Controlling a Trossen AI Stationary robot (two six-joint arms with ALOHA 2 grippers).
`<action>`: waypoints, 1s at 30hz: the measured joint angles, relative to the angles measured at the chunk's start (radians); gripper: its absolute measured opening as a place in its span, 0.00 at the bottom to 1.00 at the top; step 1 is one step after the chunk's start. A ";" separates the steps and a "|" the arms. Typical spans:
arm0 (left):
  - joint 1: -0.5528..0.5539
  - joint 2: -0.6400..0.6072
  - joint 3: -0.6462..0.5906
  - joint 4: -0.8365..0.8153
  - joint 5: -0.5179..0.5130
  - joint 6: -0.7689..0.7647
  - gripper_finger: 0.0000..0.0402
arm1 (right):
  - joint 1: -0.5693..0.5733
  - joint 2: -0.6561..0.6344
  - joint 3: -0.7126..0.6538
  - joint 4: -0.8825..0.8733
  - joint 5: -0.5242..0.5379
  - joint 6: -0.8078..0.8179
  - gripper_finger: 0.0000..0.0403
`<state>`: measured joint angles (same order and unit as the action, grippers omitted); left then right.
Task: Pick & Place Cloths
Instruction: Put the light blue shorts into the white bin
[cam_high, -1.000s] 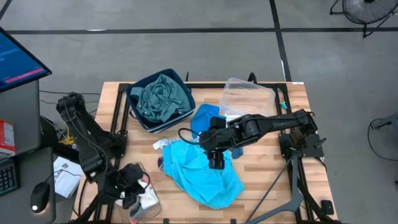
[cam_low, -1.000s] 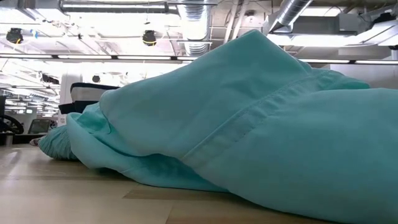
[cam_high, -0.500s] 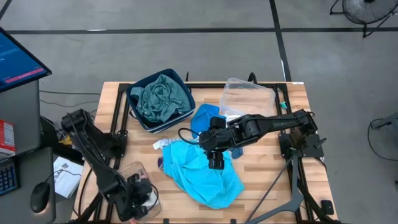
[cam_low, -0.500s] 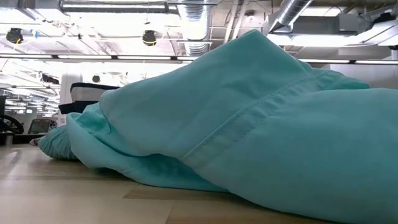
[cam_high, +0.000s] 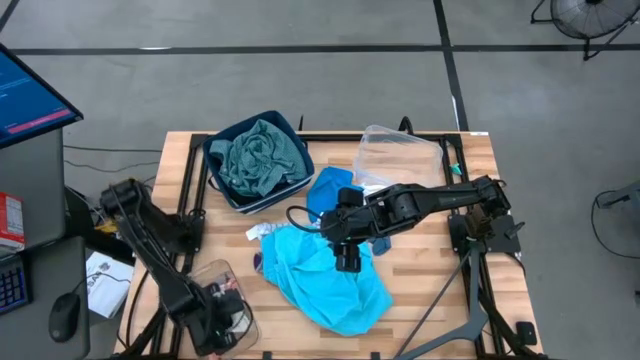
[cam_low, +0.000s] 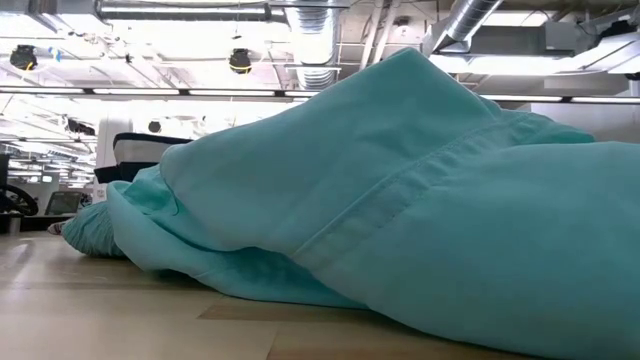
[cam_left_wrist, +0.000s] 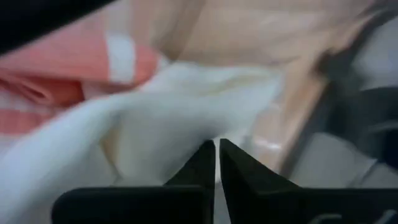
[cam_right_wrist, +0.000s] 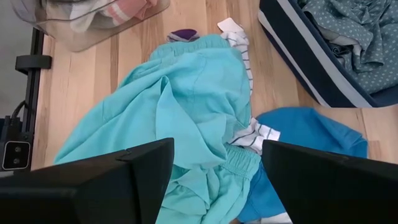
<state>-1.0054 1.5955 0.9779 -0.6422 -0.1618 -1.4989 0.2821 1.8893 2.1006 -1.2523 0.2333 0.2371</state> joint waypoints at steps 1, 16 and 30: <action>0.004 -0.034 0.000 -0.002 -0.019 0.000 0.03 | 0.000 0.000 0.000 -0.002 0.000 0.000 0.59; -0.009 -0.636 0.000 0.157 -0.795 0.418 0.43 | -0.008 0.190 0.000 0.133 -0.054 -0.049 0.60; 0.012 -0.719 0.001 0.209 -0.920 0.631 0.57 | -0.036 0.547 -0.001 0.101 -0.106 -0.113 0.52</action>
<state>-0.9932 0.8763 0.9791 -0.4335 -1.0813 -0.8677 0.2456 2.4359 2.0999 -1.1511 0.1276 0.1242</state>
